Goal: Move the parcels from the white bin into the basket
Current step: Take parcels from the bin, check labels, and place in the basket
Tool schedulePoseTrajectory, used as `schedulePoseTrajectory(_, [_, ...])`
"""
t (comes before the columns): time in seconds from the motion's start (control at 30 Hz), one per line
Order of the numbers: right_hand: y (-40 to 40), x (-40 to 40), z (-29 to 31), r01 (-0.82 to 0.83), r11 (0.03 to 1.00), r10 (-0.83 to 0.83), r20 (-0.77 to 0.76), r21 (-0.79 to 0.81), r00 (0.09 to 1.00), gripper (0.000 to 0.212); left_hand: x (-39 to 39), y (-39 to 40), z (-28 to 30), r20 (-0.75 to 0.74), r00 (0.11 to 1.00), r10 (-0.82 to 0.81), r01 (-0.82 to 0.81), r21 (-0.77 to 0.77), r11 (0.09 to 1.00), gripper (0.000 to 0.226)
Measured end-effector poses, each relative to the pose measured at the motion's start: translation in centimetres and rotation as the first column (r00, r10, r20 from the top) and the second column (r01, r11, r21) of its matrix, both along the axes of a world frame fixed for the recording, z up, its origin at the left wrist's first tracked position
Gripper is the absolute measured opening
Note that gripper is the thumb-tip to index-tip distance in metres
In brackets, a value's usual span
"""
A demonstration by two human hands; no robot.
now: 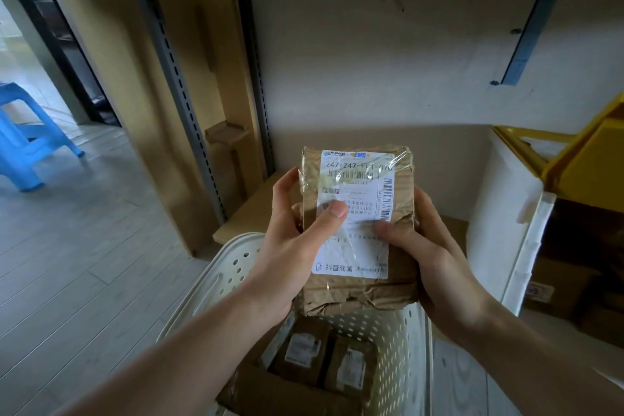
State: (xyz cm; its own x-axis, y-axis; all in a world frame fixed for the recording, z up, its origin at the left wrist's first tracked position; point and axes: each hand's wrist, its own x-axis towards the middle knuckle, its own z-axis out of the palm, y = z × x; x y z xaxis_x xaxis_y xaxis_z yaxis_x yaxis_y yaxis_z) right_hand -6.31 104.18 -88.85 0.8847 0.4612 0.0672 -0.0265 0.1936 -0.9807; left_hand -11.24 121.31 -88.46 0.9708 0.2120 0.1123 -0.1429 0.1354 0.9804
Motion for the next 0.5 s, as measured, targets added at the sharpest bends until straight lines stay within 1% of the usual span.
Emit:
schedulePoseTrajectory(0.13, [-0.1, 0.2, 0.1, 0.055, 0.998, -0.055, -0.001, -0.013, 0.998, 0.075, 0.3, -0.1, -0.1, 0.022, 1.000, -0.021, 0.021, 0.015, 1.000, 0.077])
schedulePoseTrajectory(0.3, [-0.3, 0.3, 0.0, 0.076, 0.997, -0.076, -0.005, -0.002, 0.997, 0.079, 0.7, 0.2, -0.4, 0.019, 0.999, -0.048, 0.048, 0.018, 0.999, 0.079])
schedulePoseTrajectory(0.4, [-0.5, 0.5, -0.3, 0.068, 0.998, -0.068, 0.014, -0.014, 0.998, 0.084, 0.7, 0.4, -0.7, 0.005, 0.997, -0.074, 0.074, -0.008, 0.997, 0.075])
schedulePoseTrajectory(0.5, [-0.2, 0.5, -0.5, 0.074, 0.997, -0.073, 0.008, -0.019, 0.997, 0.100, 0.6, 0.5, -1.2, 0.001, 0.997, -0.082, 0.082, -0.040, 0.996, 0.066])
